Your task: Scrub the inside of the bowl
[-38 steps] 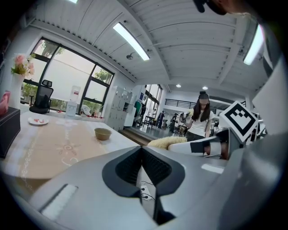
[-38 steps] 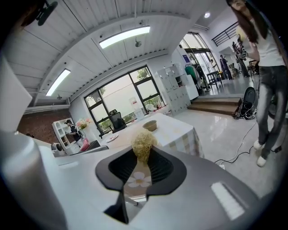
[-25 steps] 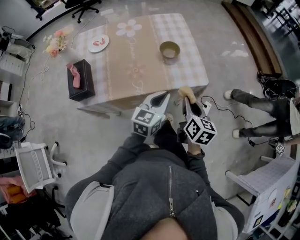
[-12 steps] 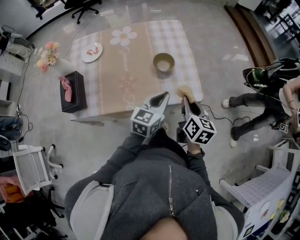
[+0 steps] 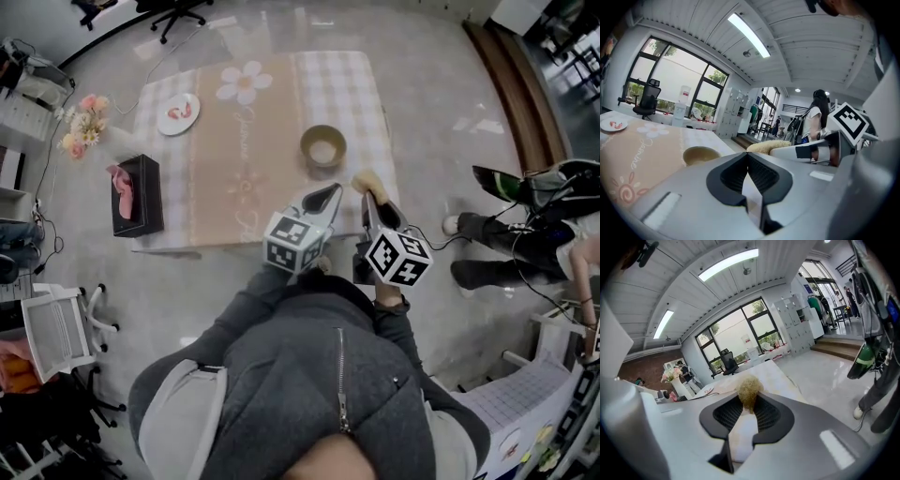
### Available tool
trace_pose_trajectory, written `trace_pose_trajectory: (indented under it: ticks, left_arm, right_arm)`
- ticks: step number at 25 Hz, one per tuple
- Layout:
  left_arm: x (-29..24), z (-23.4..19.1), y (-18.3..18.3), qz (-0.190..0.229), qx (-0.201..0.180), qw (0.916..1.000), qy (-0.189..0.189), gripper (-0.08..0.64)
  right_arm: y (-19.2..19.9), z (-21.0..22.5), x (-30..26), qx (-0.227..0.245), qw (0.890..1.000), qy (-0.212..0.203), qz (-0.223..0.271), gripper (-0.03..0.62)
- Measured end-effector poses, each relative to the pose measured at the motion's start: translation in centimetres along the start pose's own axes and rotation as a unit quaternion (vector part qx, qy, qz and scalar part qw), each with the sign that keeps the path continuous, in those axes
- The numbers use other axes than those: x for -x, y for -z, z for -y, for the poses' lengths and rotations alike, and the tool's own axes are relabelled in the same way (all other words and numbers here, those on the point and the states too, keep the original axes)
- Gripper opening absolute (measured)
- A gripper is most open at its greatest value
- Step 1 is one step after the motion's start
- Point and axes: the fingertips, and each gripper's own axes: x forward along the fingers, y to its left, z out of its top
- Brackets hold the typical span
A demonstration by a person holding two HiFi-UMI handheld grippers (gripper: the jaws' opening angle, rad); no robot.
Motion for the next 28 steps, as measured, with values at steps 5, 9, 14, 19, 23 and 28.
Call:
trace_pose_trajectory:
  ticks: [5, 9, 14, 19, 23, 28]
  left_arm:
    - [-1.8, -1.3, -0.7, 0.002, 0.000, 0.9999, -0.015, 0.011]
    - [-2.8, -2.0, -1.1, 0.008, -0.002, 0.9997, -0.025, 0.011]
    - [-3.4, -2.7, -1.1, 0.017, -0.002, 0.9992, -0.036, 0.011]
    - [-2.9, -2.5, -1.2, 0.025, -0.011, 0.9994, -0.022, 0.011]
    - [-2.1, -2.1, -1.4, 0.035, -0.009, 0.9994, -0.004, 0.011]
    - [-1.7, -2.9, -1.6, 0.041, -0.028, 0.9987, -0.006, 0.032]
  right_arm:
    - [-0.9, 0.8, -2.0, 0.002, 1.000, -0.013, -0.009, 0.071]
    - [-1.6, 1.3, -3.2, 0.004, 1.000, -0.022, -0.012, 0.071]
    - [-1.2, 1.9, -4.3, -0.002, 0.999, -0.032, -0.021, 0.071]
    - [-0.5, 1.9, -4.4, -0.011, 0.999, -0.036, -0.023, 0.071]
    - [0.2, 1.5, -4.0, -0.014, 0.999, -0.038, -0.028, 0.071]
    - [0.7, 1.7, -3.5, -0.015, 0.999, -0.031, -0.028, 0.071]
